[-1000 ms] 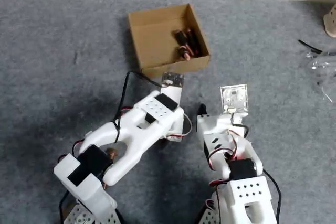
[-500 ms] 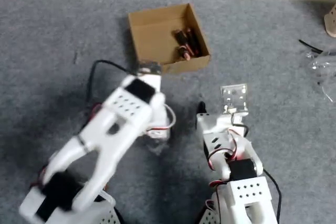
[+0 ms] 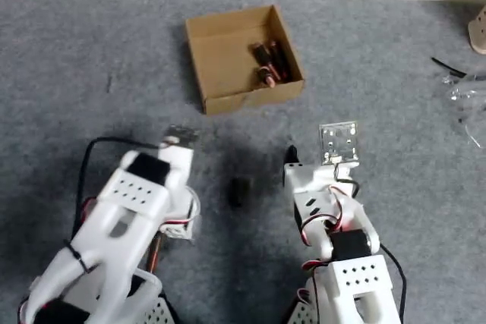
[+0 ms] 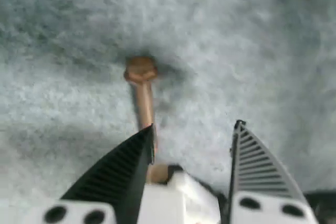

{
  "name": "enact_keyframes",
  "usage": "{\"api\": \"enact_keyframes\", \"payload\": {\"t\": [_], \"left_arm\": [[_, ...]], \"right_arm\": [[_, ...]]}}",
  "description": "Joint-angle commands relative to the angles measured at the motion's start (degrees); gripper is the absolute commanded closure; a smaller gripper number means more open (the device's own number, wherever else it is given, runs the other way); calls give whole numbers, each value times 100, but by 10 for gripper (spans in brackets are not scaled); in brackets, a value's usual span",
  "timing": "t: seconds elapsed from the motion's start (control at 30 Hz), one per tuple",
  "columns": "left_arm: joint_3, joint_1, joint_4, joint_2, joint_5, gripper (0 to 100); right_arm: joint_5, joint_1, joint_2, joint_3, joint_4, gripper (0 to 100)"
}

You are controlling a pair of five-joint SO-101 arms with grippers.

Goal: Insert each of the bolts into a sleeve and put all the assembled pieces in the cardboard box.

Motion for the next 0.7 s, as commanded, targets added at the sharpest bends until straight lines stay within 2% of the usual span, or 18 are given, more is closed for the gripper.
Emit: {"api": "enact_keyframes", "payload": {"t": [0.0,0.27,0.67], "left_arm": [[479,-409,-615,-295,-167,776],[1332,-453,-1240,-549,-176,776],[1666,-479,-1802,-541,-176,776]], "right_arm": [[-53,-48,-84,-75,-154,740],[-53,-57,-84,-75,-154,740],[-53,-57,-84,-75,-154,740]]}}
